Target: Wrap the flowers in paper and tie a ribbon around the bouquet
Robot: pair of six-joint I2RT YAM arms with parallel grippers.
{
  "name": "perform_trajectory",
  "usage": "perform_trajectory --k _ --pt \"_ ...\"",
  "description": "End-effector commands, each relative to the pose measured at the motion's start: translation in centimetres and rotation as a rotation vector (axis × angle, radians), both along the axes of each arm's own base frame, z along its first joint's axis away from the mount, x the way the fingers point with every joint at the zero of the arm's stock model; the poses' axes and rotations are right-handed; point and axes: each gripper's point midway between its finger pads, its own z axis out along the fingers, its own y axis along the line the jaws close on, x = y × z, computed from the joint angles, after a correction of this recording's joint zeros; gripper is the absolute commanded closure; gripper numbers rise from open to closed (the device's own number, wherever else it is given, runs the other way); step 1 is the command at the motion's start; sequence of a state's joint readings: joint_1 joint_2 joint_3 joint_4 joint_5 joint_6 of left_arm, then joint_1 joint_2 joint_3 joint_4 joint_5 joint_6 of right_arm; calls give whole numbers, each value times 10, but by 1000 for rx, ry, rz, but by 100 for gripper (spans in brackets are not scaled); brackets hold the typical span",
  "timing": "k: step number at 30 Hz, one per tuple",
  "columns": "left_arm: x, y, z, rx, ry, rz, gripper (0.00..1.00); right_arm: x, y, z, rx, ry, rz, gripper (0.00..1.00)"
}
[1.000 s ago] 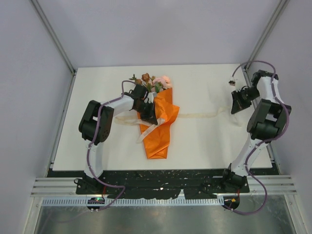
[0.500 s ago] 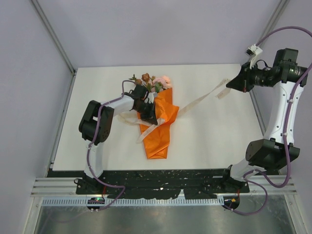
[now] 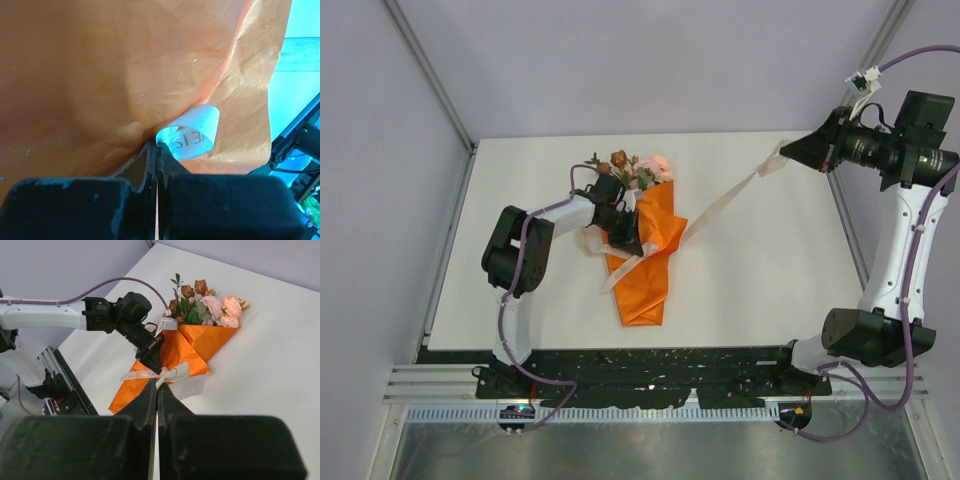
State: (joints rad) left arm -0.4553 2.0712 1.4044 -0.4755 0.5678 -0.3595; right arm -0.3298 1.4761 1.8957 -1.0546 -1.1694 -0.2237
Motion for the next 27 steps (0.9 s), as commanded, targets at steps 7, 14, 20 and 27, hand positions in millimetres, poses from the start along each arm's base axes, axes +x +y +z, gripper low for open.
perform_trajectory --k 7,14,20,27 --pt "12 -4 18 -20 -75 -5 100 -19 109 3 168 -11 261 95" --pt "9 -8 36 -70 -108 -5 100 11 118 -57 164 139 224 95" --pt "7 -10 49 -98 -135 -15 100 49 -39 -134 -182 226 -285 95" --pt "6 -17 39 -112 -94 -6 100 44 -61 -192 -375 400 -281 52"
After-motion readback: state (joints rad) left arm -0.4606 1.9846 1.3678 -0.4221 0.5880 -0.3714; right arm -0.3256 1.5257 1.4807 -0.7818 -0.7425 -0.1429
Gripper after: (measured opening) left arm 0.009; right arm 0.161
